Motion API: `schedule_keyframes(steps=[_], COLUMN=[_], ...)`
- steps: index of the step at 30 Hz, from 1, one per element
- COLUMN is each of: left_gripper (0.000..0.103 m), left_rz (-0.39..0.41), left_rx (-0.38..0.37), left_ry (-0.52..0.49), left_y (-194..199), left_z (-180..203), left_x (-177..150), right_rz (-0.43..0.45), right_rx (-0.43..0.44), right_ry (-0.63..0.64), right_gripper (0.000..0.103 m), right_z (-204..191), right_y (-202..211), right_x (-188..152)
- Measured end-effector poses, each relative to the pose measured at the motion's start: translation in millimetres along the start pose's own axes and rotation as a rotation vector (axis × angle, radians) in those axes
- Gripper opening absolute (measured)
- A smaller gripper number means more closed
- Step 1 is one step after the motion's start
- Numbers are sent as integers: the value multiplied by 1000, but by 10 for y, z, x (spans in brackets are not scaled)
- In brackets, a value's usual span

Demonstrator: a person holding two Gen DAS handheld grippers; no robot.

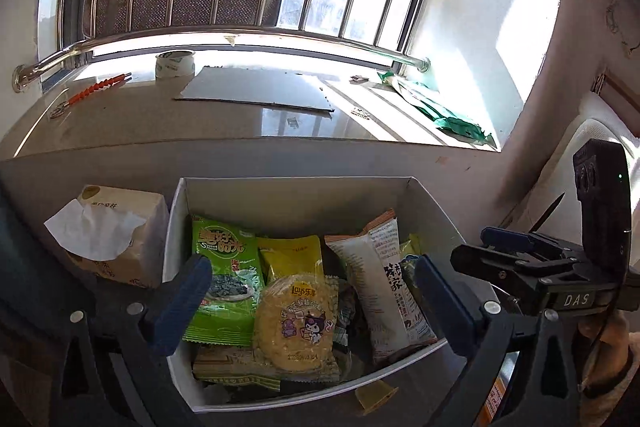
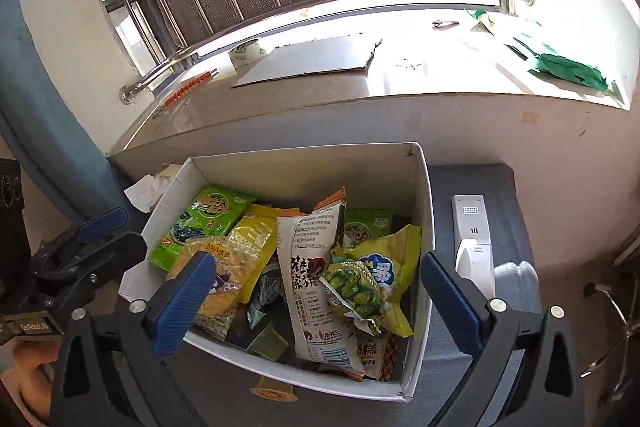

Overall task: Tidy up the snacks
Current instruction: 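Carry both packs over the white box and open both tools, then grasp the orange fish-cake pack with the right tool while the left grasps the jelly cup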

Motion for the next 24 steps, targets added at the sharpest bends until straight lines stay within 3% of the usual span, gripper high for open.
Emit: schedule_keyframes(steps=[2, 5, 11, 24], left_gripper=[103, 103, 103, 103], left_rz=[11, 9, 58, 98], left_rx=[39, 41, 36, 11], left_ry=[-42, -68, -95, -114], left_y=[43, 93, 366, 1145], left_z=[6, 45, 203, 743], left_x=[-38, -84, -176, -973], right_rz=[22, 25, 74, 119], right_rx=[-17, -53, -30, 16], right_ry=[13, 55, 96, 192], right_gripper=[103, 103, 103, 103], right_z=[36, 39, -71, -187], right_y=[48, 85, 335, 1059], right_x=[-20, -56, -151, -1011])
Point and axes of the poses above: each gripper's, at about its wrist camera, not at the fingertips, and y roughly against the way its jaws point, z to its right, x to its top, the point moved 9 cm from there along -y, roughly the way its jaws point, and after that the axes turned 5 degrees about -x, right-handed, at the moved point
